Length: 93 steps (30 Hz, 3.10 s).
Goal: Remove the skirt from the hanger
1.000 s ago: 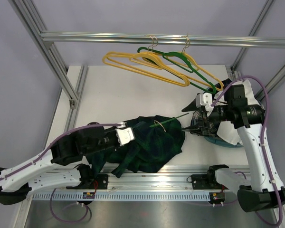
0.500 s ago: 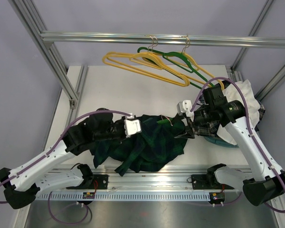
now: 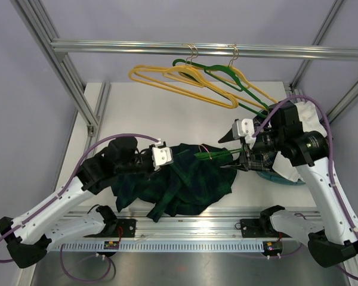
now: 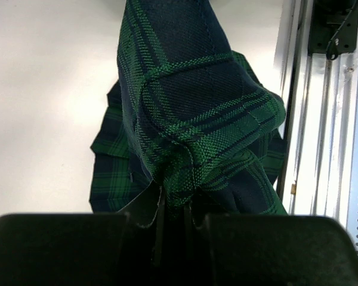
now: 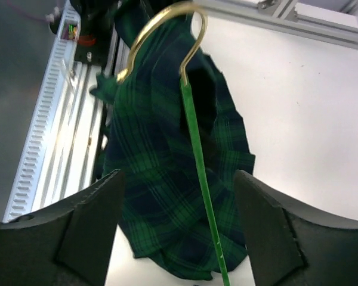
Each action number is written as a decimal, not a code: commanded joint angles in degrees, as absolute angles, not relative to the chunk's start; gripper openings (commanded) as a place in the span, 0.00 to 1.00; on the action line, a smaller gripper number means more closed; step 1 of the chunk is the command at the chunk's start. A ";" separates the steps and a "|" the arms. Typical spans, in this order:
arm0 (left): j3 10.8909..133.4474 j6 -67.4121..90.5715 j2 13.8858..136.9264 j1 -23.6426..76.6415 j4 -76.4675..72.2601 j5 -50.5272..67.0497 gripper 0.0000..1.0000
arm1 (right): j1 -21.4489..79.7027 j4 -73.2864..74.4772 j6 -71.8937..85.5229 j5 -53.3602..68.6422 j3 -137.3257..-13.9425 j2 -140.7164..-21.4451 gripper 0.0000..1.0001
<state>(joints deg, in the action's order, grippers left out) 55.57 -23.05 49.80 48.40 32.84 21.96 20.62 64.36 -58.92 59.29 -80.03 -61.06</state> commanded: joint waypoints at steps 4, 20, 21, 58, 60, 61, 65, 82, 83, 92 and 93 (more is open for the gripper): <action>55.72 -21.01 49.65 48.16 24.26 27.42 0.00 | 24.25 34.30 -17.45 57.23 -74.54 -56.78 0.87; 54.32 -16.70 50.36 48.16 20.48 26.89 0.00 | 35.77 29.00 -7.81 37.51 -77.87 -60.38 0.66; 54.23 -16.79 50.27 48.25 20.48 26.98 0.00 | 35.86 28.83 -8.17 38.40 -77.52 -60.29 0.56; 52.73 -20.30 43.59 48.08 26.37 28.12 0.00 | 31.47 48.25 -40.07 52.82 -69.70 -55.46 0.78; 52.73 -20.13 43.59 48.08 25.67 28.82 0.00 | 31.46 48.51 -41.74 53.35 -68.21 -55.72 0.77; 52.56 -19.60 43.59 48.08 25.23 29.18 0.00 | 31.46 48.25 -42.01 53.61 -67.86 -56.07 0.75; 51.60 -18.20 44.03 48.08 22.68 30.58 0.00 | 31.46 47.29 -43.67 54.84 -67.15 -58.88 0.63; 49.83 11.67 40.43 47.99 17.22 1.78 0.99 | 27.78 50.54 -39.13 35.07 -68.12 -57.04 0.00; 50.27 13.78 40.69 48.08 18.10 1.32 0.99 | 27.77 49.58 -38.15 34.63 -67.77 -56.95 0.00; 50.37 46.20 51.58 47.90 12.42 6.23 0.94 | 27.77 43.95 -27.51 29.71 -67.41 -59.85 0.00; 48.97 50.58 53.24 47.99 10.39 7.28 0.93 | 27.86 43.95 -27.25 29.79 -67.50 -60.29 0.00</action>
